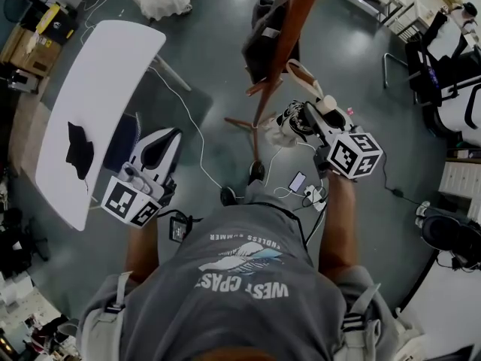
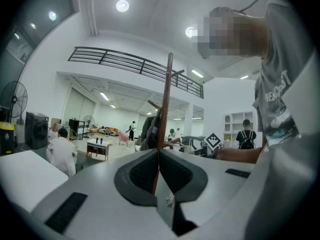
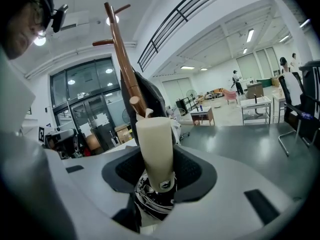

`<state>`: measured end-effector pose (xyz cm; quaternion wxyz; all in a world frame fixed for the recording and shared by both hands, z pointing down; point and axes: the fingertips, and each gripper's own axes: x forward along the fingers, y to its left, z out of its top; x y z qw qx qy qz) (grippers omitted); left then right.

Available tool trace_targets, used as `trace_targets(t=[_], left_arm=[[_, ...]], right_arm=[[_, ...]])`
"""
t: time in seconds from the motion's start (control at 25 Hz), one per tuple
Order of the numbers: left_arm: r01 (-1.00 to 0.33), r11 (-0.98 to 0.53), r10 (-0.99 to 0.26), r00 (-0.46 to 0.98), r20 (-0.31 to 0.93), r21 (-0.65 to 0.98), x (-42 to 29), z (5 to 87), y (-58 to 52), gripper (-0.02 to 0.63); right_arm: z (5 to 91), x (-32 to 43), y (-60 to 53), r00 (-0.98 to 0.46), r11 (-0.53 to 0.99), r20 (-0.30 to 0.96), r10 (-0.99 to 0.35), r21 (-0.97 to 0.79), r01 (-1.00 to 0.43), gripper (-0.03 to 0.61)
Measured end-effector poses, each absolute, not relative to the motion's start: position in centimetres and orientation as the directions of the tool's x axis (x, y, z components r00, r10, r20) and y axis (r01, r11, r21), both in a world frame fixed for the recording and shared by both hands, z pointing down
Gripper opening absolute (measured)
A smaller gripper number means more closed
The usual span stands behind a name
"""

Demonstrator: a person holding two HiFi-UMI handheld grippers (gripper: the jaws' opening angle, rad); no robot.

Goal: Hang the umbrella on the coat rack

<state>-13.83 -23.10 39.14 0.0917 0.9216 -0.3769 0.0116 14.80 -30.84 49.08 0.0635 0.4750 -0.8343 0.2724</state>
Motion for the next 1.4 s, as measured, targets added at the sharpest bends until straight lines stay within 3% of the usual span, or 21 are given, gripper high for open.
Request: trace_targets(t=[0.72, 1.4], left_arm=[[-0.715, -0.678, -0.708, 0.698, 0.108, 0.172, -14.2, 39.6, -23.4, 0.018], [-0.726, -0.666, -0.722, 0.685, 0.096, 0.173, -15.0, 39.4, -23.4, 0.018]], right_arm=[[56.6, 12.4, -31.4, -0.589, 0.389, 0.486, -0.646, -0.454, -0.802, 0.195], [59.5, 9.1, -33.6, -0.611, 0.446, 0.511, -0.604, -0.419, -0.791, 0.199]])
